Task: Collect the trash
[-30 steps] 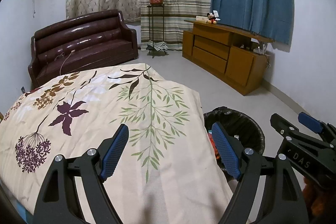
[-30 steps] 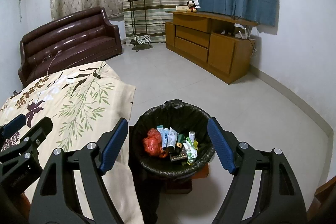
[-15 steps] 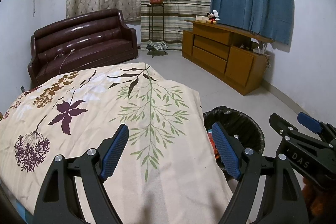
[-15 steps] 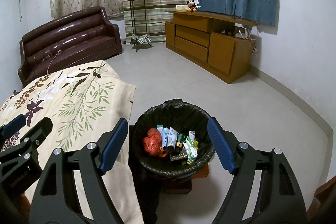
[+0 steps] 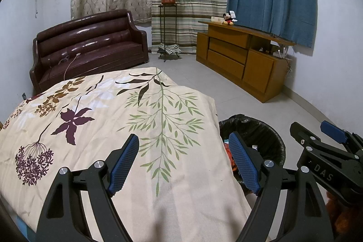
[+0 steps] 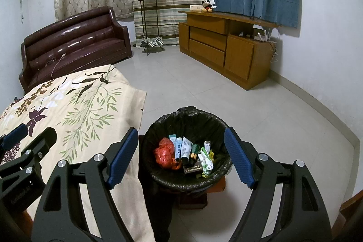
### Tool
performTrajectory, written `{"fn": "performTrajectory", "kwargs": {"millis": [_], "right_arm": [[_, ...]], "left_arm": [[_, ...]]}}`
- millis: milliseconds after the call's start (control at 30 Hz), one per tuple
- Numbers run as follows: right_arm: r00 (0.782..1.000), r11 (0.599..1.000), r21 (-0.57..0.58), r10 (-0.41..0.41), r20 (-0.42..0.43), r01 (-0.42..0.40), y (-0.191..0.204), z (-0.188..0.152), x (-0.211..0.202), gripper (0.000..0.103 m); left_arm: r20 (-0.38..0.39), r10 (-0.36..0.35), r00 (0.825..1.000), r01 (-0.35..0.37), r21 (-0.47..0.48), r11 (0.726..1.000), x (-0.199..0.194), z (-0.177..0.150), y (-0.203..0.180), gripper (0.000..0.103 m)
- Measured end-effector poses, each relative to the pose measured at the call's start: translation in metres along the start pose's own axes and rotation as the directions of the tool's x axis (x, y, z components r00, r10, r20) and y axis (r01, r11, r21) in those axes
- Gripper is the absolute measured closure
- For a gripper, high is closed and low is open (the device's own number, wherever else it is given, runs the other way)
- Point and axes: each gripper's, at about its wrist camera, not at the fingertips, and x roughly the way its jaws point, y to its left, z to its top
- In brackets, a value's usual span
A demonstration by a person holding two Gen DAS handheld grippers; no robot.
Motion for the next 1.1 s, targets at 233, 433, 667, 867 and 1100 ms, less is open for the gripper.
{"fn": "performTrajectory", "kwargs": {"millis": [233,433,667,867,1100], "right_arm": [[1.0,1.0,-0.001,0.0,0.0,0.0,0.0002,0.0001,-0.0001,0.027],[1.0,1.0,-0.001,0.0,-0.001,0.0,0.0003,0.0002,0.0,0.027],[1.0,1.0,-0.001,0.0,0.0,0.0,0.0004,0.0003,0.0,0.027],[1.0,1.0,-0.002,0.0,-0.002,0.0,0.0004,-0.0003,-0.0003,0.027],[1.0,1.0,-0.002,-0.001,-0.002,0.001,0.0005,-0.0003,-0.0011,0.027]], "left_arm": [[-0.001,-0.001,1.0,0.001,-0.001,1.0,-0.0001,0.0001,0.0002,0.024],[0.0,-0.002,1.0,0.002,-0.001,1.0,-0.0004,0.0002,0.0005,0.024],[-0.001,-0.001,1.0,0.001,0.001,1.0,-0.0003,0.0005,0.0,0.024],[-0.001,-0.002,1.0,0.002,-0.001,1.0,-0.0004,-0.0003,0.0007,0.024],[0.005,-0.003,1.0,0.003,0.001,1.0,-0.0001,-0.003,-0.0008,0.024]]}}
